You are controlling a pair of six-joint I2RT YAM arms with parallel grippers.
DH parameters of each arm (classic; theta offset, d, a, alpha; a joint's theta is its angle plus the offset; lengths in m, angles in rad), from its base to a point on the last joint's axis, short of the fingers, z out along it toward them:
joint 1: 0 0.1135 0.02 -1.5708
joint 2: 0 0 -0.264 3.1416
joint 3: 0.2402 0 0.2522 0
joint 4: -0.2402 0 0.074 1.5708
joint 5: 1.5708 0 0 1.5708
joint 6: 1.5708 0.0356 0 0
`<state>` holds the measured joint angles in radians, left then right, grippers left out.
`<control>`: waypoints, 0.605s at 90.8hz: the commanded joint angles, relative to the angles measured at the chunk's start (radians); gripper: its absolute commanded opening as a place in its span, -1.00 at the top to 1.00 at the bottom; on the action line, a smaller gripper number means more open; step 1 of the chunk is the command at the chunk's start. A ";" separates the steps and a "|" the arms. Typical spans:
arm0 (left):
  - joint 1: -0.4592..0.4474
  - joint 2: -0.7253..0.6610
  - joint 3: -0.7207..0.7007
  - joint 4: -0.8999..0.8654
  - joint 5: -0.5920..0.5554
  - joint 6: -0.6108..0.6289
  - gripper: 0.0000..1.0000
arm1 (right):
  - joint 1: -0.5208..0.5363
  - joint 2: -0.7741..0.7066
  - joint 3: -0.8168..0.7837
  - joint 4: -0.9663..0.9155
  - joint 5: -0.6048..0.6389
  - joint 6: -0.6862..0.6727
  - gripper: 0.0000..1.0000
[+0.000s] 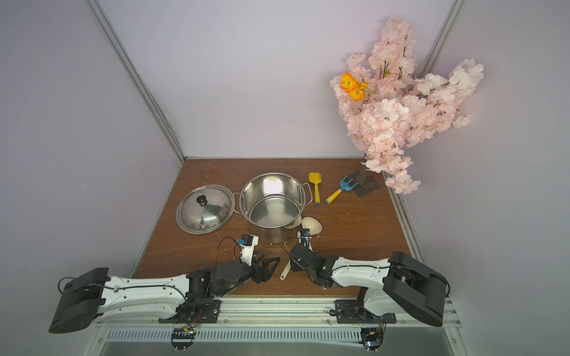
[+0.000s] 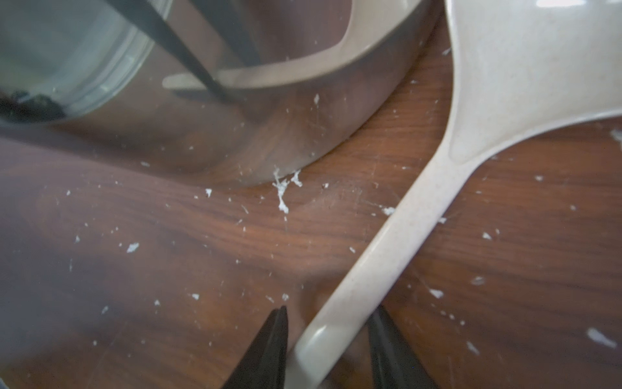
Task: Stir the soup with a spoon
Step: Pick up the spoon from the center of the board.
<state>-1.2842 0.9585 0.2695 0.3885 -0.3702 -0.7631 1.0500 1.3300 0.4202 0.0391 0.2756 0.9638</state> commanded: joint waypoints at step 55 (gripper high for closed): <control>-0.007 -0.049 -0.002 -0.069 -0.019 0.030 -0.61 | 0.006 -0.213 -0.143 -0.113 0.113 0.106 0.94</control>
<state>-1.2842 0.8948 0.2337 0.3336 -0.3817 -0.7578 1.0500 1.1564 0.3107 0.0132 0.3729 1.0809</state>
